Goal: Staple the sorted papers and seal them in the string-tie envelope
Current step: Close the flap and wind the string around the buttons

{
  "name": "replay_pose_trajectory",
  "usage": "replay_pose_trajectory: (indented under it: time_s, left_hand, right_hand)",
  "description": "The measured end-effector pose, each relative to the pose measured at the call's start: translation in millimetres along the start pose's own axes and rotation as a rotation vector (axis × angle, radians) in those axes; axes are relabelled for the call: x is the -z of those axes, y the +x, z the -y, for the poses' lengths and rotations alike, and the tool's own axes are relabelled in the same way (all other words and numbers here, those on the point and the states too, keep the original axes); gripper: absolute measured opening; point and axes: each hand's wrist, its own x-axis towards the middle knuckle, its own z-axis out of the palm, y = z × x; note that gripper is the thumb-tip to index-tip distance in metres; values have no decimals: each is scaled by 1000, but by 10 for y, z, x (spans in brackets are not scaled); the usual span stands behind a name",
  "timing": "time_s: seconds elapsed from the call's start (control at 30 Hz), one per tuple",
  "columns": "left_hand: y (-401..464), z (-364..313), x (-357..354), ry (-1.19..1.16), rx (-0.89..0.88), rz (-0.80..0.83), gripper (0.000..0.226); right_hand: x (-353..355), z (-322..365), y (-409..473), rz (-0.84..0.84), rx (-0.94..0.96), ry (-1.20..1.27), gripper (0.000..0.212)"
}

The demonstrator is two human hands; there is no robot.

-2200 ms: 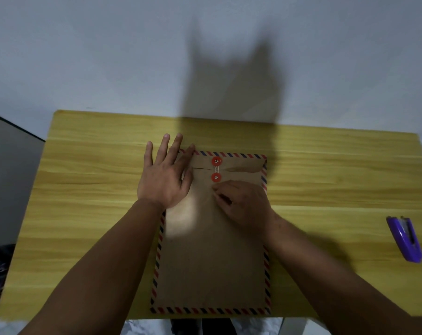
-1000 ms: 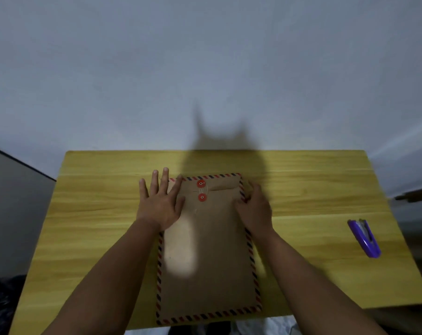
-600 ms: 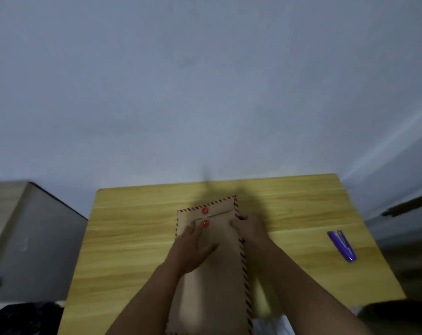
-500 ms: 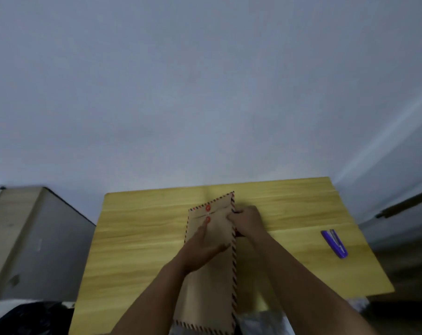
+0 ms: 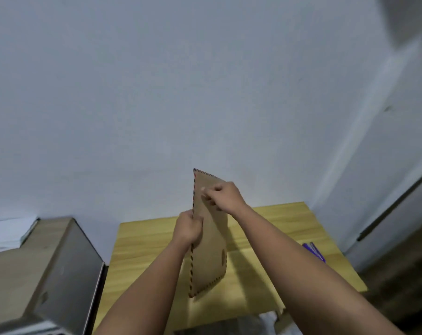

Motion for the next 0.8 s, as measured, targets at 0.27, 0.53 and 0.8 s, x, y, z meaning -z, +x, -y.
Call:
replay_pose_trajectory:
  time_s: [0.27,0.53,0.8]
  left_hand:
    - [-139,-72,507,-485,79,133,23]
    - [-44,188,431,-489,192,18,22]
    - [97,608,-4,-225,416,112,50]
  right_hand:
    - [531,-338,-202,-188,-190,109,87]
    - [576,-910,-451,-118,-239,383,29]
    - [477,-1487,-278,-288,-323,279,34]
